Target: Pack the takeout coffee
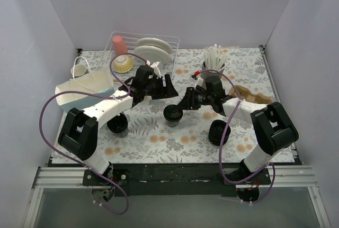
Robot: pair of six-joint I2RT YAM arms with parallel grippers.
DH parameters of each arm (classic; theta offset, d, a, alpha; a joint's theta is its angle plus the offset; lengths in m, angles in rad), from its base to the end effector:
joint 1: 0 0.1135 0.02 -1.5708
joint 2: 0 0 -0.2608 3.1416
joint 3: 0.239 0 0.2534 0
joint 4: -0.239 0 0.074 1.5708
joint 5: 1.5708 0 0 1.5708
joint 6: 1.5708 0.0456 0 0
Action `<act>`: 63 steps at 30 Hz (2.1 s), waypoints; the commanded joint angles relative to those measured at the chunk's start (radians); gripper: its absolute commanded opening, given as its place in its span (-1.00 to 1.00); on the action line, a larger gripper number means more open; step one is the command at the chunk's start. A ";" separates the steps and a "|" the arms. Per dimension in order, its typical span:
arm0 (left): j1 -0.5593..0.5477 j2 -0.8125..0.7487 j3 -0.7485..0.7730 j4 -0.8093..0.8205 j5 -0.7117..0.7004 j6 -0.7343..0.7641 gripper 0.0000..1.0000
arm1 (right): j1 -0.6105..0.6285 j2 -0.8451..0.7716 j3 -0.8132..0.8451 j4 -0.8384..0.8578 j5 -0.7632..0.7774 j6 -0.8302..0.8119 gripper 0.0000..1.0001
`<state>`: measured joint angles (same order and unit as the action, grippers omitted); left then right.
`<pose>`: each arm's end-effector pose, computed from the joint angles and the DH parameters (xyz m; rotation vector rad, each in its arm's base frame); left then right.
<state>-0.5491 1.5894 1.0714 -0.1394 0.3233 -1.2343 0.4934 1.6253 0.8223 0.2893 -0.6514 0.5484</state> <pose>0.3006 -0.2009 0.2328 -0.6588 2.4505 -1.2262 0.2902 0.1875 0.1843 -0.3727 2.2082 1.2821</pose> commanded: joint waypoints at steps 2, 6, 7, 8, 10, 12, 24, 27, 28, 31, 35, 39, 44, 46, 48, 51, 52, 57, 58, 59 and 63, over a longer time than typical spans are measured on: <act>-0.005 -0.055 0.071 -0.144 -0.095 -0.016 0.33 | 0.010 0.007 -0.037 -0.064 0.036 -0.024 -0.08; -0.005 -0.118 0.010 -0.169 -0.124 -0.047 0.28 | 0.010 0.001 -0.046 -0.055 0.041 -0.016 -0.09; -0.008 -0.134 -0.002 -0.172 -0.131 -0.050 0.27 | 0.010 -0.004 -0.051 -0.053 0.042 -0.013 -0.10; -0.011 -0.172 -0.017 -0.173 -0.147 -0.054 0.26 | 0.008 -0.011 -0.057 -0.053 0.044 -0.011 -0.09; -0.020 -0.215 -0.059 -0.177 -0.161 -0.067 0.22 | 0.010 -0.018 -0.058 -0.055 0.047 -0.013 -0.10; -0.025 -0.282 -0.088 -0.187 -0.187 -0.079 0.22 | 0.010 -0.027 -0.057 -0.059 0.050 -0.015 -0.10; -0.061 -0.439 -0.326 -0.066 -0.125 -0.215 0.14 | 0.025 -0.073 -0.072 -0.050 0.091 0.028 -0.15; -0.078 -0.419 -0.344 -0.057 -0.141 -0.215 0.17 | 0.034 -0.087 -0.071 -0.053 0.102 0.028 -0.15; -0.078 -0.414 -0.346 -0.055 -0.157 -0.212 0.19 | 0.039 -0.087 -0.068 -0.055 0.101 0.025 -0.15; -0.078 -0.410 -0.337 -0.061 -0.182 -0.177 0.28 | 0.048 -0.081 -0.048 -0.065 0.076 -0.004 -0.14; -0.078 -0.393 -0.292 -0.118 -0.223 -0.133 0.34 | 0.056 -0.053 0.020 -0.125 0.044 -0.068 -0.08; -0.078 -0.390 -0.280 -0.138 -0.242 -0.122 0.35 | 0.056 -0.056 0.066 -0.183 0.048 -0.105 0.13; -0.078 -0.384 -0.291 -0.143 -0.242 -0.120 0.35 | 0.056 -0.087 0.092 -0.216 0.071 -0.097 0.29; -0.078 -0.385 -0.295 -0.143 -0.240 -0.122 0.34 | 0.056 -0.097 0.094 -0.220 0.081 -0.085 0.36; -0.078 -0.384 -0.301 -0.143 -0.244 -0.125 0.34 | 0.056 -0.117 0.086 -0.216 0.098 -0.059 0.41; -0.078 -0.382 -0.307 -0.140 -0.245 -0.125 0.34 | 0.056 -0.149 0.063 -0.213 0.134 -0.016 0.57; -0.078 -0.379 -0.310 -0.137 -0.245 -0.123 0.34 | 0.056 -0.168 0.058 -0.219 0.150 0.020 0.57; -0.078 -0.359 -0.309 -0.129 -0.254 -0.119 0.33 | 0.056 -0.257 -0.055 -0.175 0.263 0.221 0.57; -0.078 -0.359 -0.306 -0.127 -0.253 -0.117 0.34 | 0.060 -0.292 -0.077 -0.141 0.289 0.264 0.57; -0.078 -0.355 -0.304 -0.126 -0.251 -0.117 0.33 | 0.063 -0.310 -0.124 -0.122 0.305 0.341 0.57; -0.078 -0.359 -0.297 -0.126 -0.254 -0.114 0.33 | 0.095 -0.369 -0.176 -0.090 0.361 0.478 0.54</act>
<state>-0.6258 1.2385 0.7586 -0.2699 0.0883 -1.3651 0.5556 1.3037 0.6861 0.1284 -0.3801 0.8265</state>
